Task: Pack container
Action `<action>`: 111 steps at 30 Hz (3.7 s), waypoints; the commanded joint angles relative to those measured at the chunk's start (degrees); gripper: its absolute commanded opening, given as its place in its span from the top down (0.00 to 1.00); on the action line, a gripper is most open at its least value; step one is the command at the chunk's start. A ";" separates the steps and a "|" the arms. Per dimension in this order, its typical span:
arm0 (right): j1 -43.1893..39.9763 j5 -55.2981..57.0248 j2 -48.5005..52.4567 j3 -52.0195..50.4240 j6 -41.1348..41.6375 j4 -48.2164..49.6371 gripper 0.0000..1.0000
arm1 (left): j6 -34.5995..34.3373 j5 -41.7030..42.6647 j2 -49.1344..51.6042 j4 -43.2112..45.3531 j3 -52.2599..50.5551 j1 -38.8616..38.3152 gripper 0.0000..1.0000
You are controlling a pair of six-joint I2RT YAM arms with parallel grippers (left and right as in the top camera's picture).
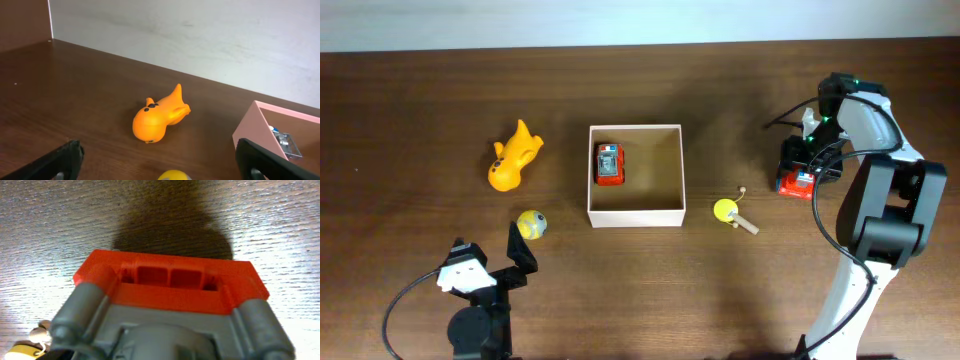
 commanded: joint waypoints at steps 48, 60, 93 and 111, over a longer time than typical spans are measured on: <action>25.59 0.55 0.37 47.30 4.94 -24.13 0.33 | 1.14 0.42 -0.28 0.15 -0.35 0.24 0.01; 38.99 1.99 0.66 47.06 16.22 -20.24 0.33 | 1.14 0.42 -0.28 0.15 -0.35 0.24 0.01; 44.81 14.25 7.28 29.66 35.26 -11.85 0.33 | 1.14 0.42 -0.28 0.15 -0.35 0.24 0.01; 42.66 15.85 7.87 27.63 33.27 -7.82 0.33 | 1.14 0.42 -0.28 0.15 -0.35 0.24 0.01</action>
